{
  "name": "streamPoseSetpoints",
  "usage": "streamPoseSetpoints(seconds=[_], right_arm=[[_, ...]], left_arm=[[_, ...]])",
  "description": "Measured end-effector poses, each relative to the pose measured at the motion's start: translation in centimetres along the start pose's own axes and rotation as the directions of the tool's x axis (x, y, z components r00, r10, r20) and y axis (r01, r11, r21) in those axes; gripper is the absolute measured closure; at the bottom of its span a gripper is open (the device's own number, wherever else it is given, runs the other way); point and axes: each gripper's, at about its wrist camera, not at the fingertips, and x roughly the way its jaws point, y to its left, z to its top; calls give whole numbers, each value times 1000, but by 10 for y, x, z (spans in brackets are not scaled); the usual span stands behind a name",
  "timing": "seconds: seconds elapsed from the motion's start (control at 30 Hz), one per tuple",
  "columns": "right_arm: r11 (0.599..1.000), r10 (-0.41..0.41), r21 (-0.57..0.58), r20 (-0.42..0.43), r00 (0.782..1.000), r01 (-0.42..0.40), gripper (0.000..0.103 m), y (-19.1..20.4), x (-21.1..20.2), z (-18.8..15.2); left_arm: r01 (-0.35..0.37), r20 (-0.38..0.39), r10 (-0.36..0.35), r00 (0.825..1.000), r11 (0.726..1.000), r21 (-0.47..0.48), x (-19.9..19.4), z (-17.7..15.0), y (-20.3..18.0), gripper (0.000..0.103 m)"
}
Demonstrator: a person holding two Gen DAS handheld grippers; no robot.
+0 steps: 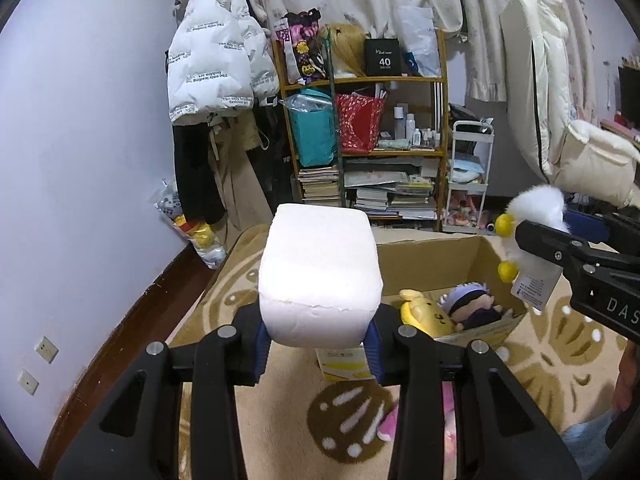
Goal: Organize soft objects
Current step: 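Lift the roll cushion with the left tool while the right tool carries the plush over the box, then open the left gripper to drop the cushion in the box while the right gripper releases the plush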
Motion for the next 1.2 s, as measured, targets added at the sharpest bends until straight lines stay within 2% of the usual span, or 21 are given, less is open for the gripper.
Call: streamPoseSetpoints(seconds=[0.23,0.37,0.77,0.9,0.97,1.0,1.07,1.2], right_arm=[[1000,15,11,-54,998,-14,47,-3,37,-7],[999,9,31,-71,997,-7,47,-6,50,-13],[998,23,63,-139,990,-14,46,-19,80,-27],[998,24,64,-152,988,-14,45,-21,83,-32],[997,26,77,-161,987,-14,43,-22,84,-35],[997,19,83,-164,986,-6,38,-24,85,-35],[996,24,93,-161,987,-9,36,-27,84,-37],[996,20,94,-174,984,-4,24,-29,81,-38]], left_arm=[[23,-30,-23,999,1000,9,35,1,-8,65],[6,-49,-5,999,1000,28,53,0,-14,65],[71,-143,-69,987,998,4,90,-14,-25,61],[70,-160,-69,985,998,3,94,-18,-28,56],[45,-150,-44,988,999,4,94,-19,-29,46],[23,-132,-22,991,1000,5,93,-20,-30,44],[10,-110,-9,994,1000,6,90,-21,-31,32],[2,-111,-2,994,1000,4,86,-21,-29,24]])
